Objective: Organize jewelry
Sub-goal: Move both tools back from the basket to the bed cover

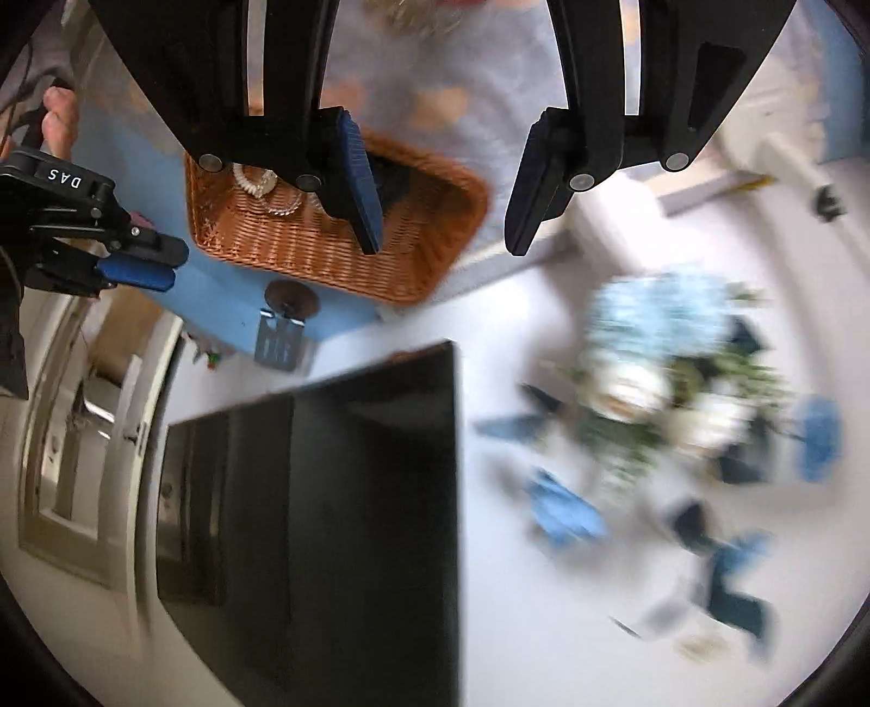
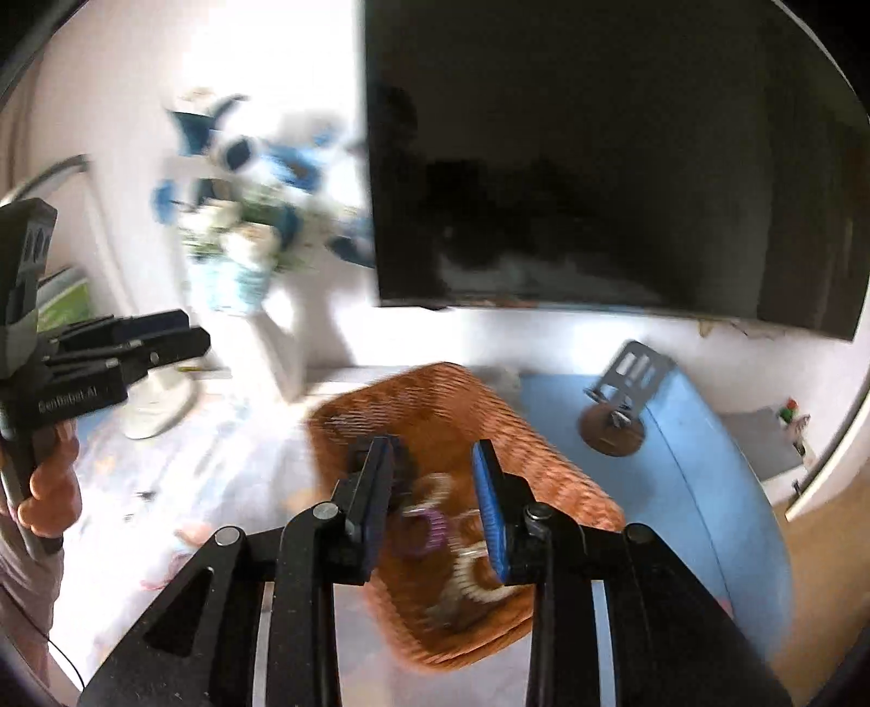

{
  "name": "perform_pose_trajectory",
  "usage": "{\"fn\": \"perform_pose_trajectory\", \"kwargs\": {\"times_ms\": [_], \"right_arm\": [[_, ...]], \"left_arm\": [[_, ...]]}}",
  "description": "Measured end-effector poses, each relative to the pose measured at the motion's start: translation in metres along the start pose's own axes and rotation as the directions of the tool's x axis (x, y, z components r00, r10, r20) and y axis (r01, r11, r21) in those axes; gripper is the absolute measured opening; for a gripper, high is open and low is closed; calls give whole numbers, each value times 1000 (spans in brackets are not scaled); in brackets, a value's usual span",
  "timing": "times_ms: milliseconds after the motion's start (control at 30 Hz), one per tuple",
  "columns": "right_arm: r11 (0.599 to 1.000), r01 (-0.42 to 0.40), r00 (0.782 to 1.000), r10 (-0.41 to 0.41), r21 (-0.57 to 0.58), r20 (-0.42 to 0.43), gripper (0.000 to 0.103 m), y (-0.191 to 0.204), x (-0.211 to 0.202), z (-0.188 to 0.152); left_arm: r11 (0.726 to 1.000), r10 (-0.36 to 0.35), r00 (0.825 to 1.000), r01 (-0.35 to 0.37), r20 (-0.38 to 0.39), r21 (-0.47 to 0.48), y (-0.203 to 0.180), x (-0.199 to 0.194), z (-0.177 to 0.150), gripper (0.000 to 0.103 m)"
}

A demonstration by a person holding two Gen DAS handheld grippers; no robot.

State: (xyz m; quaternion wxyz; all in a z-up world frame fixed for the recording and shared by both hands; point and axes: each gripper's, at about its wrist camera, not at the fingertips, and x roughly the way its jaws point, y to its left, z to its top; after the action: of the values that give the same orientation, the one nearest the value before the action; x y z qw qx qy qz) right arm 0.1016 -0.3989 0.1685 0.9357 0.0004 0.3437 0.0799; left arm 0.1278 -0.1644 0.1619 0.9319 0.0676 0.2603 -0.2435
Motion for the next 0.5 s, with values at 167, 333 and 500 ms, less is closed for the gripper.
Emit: {"fn": "perform_pose_trajectory", "kwargs": {"times_ms": [167, 333, 500], "right_arm": [[990, -141, 990, 141, -8, 17, 47, 57, -25, -20], [968, -249, 966, 249, 18, -64, 49, 102, 0, -54], [950, -303, 935, 311, 67, -173, 49, 137, 33, -85]], "left_arm": [[996, 80, 995, -78, 56, -34, 42, -83, -32, 48], [982, 157, 988, -156, 3, -107, 99, -128, -86, 48], [958, 218, 964, -241, -150, -154, 147, -115, -142, 48]]}}
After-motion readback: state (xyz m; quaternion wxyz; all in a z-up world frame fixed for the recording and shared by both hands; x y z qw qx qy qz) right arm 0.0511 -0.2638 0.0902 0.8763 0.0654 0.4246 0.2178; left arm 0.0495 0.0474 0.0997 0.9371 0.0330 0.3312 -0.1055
